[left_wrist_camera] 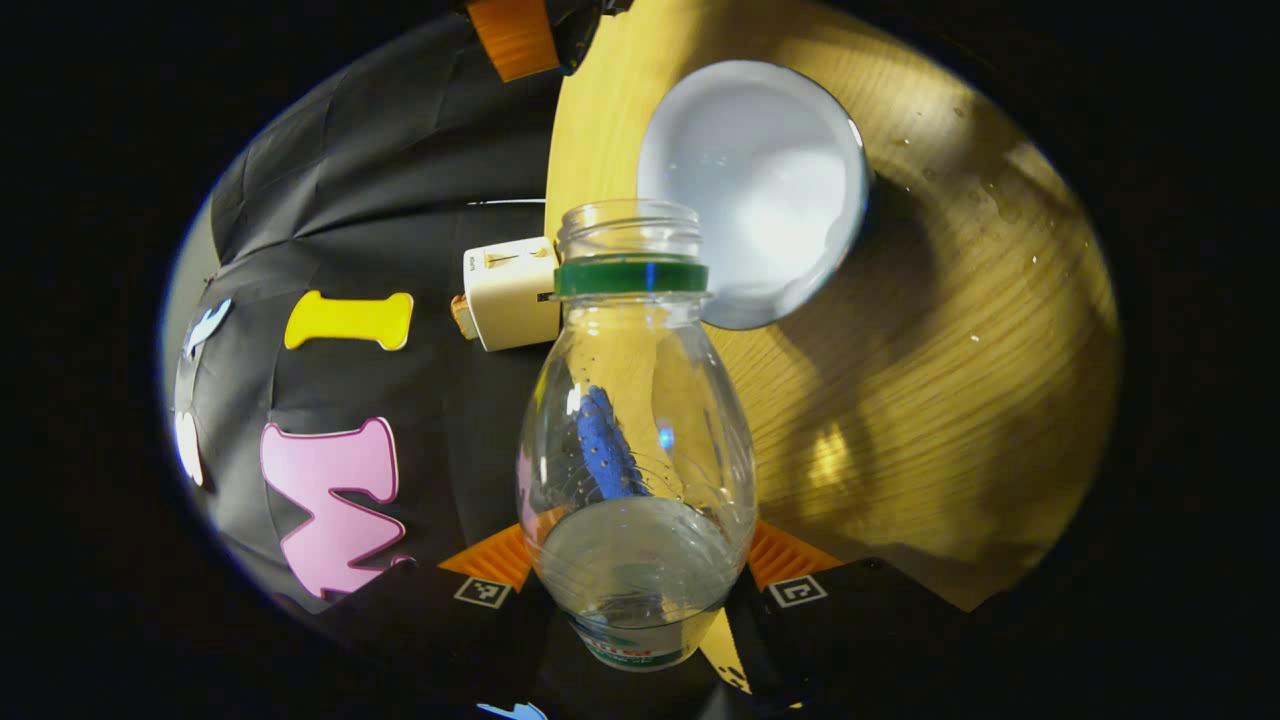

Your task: Open the teacup lid with one hand, grasp the water bottle and pour water into the teacup with the other hand; after pouring, place the water bottle on the coaster and then close the teacup lid.

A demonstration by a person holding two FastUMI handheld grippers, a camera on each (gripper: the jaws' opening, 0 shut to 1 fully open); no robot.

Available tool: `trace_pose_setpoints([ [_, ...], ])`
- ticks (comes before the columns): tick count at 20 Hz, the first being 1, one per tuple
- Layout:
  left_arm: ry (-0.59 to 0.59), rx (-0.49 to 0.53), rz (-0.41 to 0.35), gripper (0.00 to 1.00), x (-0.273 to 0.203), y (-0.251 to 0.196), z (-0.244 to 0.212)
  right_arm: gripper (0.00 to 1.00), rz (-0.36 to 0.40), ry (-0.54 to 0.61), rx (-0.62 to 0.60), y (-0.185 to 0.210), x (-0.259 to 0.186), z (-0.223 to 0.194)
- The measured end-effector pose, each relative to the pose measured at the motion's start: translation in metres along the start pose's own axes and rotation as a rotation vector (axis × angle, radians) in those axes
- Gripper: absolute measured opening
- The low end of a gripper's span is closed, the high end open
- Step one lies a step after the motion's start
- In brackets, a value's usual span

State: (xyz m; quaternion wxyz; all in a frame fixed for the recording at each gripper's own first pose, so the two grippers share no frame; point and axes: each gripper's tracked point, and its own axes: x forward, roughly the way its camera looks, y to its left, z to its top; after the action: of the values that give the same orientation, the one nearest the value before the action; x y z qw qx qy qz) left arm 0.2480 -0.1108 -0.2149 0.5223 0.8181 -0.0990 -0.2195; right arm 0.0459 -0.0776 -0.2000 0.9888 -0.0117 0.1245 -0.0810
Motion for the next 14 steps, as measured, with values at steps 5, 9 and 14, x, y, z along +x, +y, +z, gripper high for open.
trace_pose_setpoints([
  [5, -0.018, 0.079, 0.021, 0.78, 0.001, 0.004, 0.004, 0.32, 0.018, 0.004, -0.005, 0.005, -0.002, -0.002],
  [9, -0.026, 0.123, 0.005, 0.78, 0.001, 0.002, 0.006, 0.29, 0.028, 0.004, -0.005, 0.009, -0.003, -0.002],
  [14, -0.049, 0.191, 0.032, 0.78, -0.004, 0.016, 0.013, 0.34, 0.042, 0.003, -0.007, 0.013, -0.005, -0.001],
])
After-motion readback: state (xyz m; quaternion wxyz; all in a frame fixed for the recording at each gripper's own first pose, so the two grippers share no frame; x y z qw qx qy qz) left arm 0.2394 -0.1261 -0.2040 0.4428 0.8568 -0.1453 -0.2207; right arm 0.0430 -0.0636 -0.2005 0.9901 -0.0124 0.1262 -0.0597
